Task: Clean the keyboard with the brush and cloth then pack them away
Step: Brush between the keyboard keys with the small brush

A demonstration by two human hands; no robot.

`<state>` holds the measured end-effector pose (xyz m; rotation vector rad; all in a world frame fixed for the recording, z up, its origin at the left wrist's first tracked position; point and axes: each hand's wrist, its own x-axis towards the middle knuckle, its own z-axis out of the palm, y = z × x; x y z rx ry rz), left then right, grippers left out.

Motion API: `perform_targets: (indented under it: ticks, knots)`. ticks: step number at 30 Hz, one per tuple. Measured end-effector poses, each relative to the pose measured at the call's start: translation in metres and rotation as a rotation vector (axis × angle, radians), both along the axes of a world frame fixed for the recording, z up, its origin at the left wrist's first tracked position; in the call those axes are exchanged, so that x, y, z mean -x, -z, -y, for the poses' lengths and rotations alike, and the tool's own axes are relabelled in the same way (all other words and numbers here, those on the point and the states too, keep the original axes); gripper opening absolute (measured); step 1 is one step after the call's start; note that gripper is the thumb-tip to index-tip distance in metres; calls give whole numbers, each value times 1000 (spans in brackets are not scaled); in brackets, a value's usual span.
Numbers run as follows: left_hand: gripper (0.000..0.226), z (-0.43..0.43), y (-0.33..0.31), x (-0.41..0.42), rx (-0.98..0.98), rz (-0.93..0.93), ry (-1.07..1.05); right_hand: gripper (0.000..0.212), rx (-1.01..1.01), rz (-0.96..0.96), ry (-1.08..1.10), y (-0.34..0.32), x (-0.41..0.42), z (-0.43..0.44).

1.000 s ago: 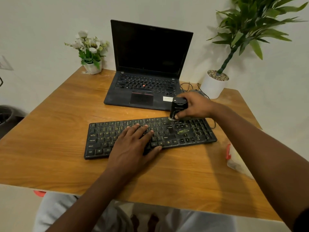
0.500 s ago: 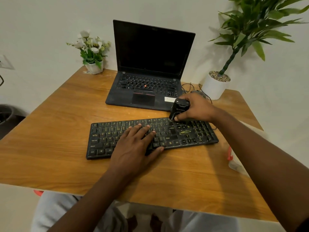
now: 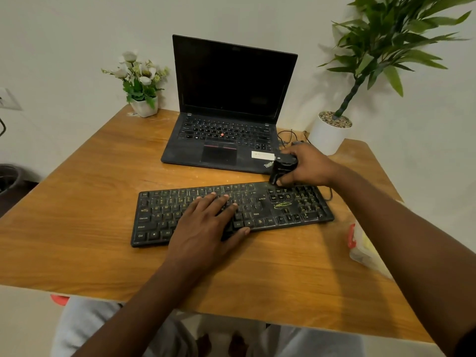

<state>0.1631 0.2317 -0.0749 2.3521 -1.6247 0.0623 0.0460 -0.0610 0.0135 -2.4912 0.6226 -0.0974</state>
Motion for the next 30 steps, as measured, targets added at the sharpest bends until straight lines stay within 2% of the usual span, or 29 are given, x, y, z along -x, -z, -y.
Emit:
perform_targets:
  ticks: [4, 8, 15, 24, 30]
  knots:
    - [77, 0, -1, 1, 4, 5, -5, 37, -87, 39, -58, 7, -19, -14]
    - [76, 0, -1, 2, 9, 5, -11, 38, -89, 22, -46, 5, -14, -8]
    - [76, 0, 0, 0, 9, 7, -4, 41, 120, -51, 46, -8, 20, 22]
    - [76, -1, -3, 2, 12, 11, -2, 38, -92, 43, -19, 5, -11, -18]
    - [75, 0, -4, 3, 9, 20, -5, 40, -73, -18, -31, -3, -3, -19]
